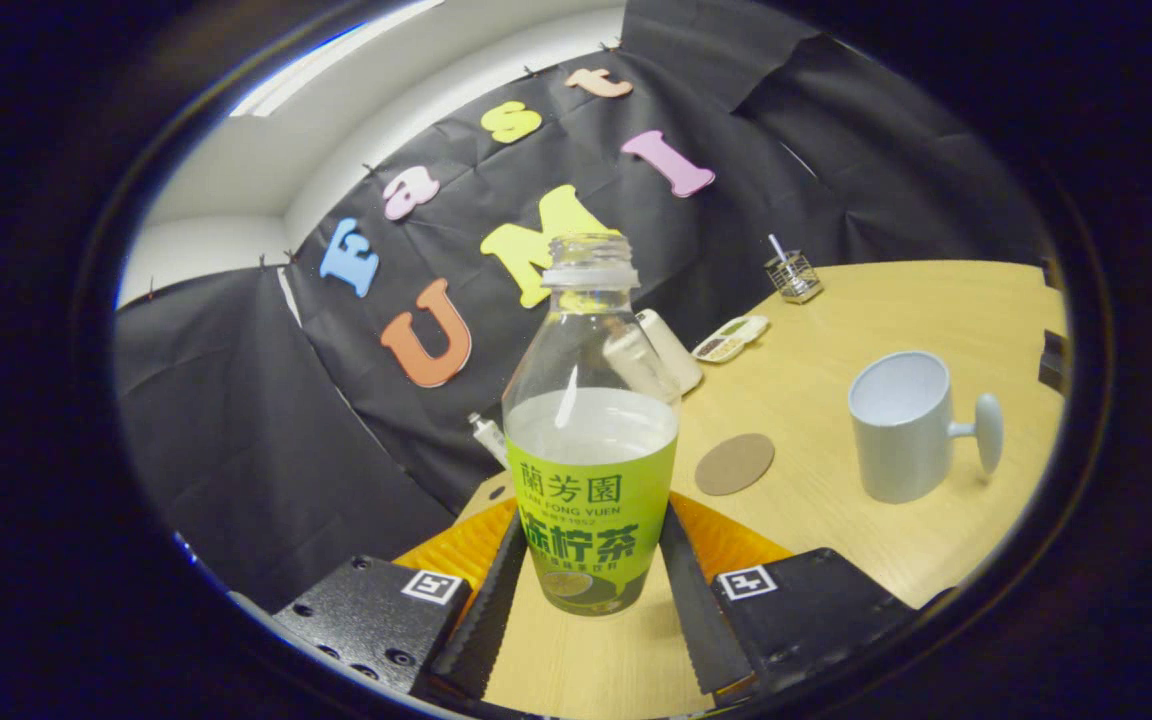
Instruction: Take the bottle from table, then pour the juice into the cup, finally place the bottle on the coaster
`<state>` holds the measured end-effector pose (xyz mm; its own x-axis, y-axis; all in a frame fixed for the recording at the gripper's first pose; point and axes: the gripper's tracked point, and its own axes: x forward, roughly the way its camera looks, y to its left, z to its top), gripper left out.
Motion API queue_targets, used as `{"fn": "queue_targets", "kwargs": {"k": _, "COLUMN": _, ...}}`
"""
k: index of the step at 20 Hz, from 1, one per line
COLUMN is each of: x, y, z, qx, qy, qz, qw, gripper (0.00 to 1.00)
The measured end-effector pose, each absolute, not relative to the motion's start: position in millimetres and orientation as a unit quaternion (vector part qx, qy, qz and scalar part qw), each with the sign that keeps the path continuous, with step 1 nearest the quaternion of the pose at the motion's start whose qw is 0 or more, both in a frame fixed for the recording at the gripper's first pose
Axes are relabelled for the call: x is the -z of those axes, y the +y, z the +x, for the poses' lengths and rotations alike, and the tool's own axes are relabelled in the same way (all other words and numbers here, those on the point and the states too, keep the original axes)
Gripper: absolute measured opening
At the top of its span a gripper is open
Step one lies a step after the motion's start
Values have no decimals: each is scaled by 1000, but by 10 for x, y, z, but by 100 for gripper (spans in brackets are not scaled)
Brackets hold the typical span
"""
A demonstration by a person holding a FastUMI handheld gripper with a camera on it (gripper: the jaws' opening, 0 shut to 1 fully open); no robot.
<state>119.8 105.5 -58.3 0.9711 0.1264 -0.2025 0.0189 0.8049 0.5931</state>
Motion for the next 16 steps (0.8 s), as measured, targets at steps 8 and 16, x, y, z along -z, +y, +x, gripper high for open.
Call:
{"fn": "queue_targets", "kwargs": {"k": 8, "x": 611, "y": 1055, "z": 1272, "qx": -46, "qy": 107, "qz": 418, "qw": 901, "gripper": 78}}
{"fn": "queue_targets", "kwargs": {"k": 16, "x": 604, "y": 919, "z": 1307, "qx": -45, "qy": 79, "qz": 520, "qw": 849, "gripper": 77}}
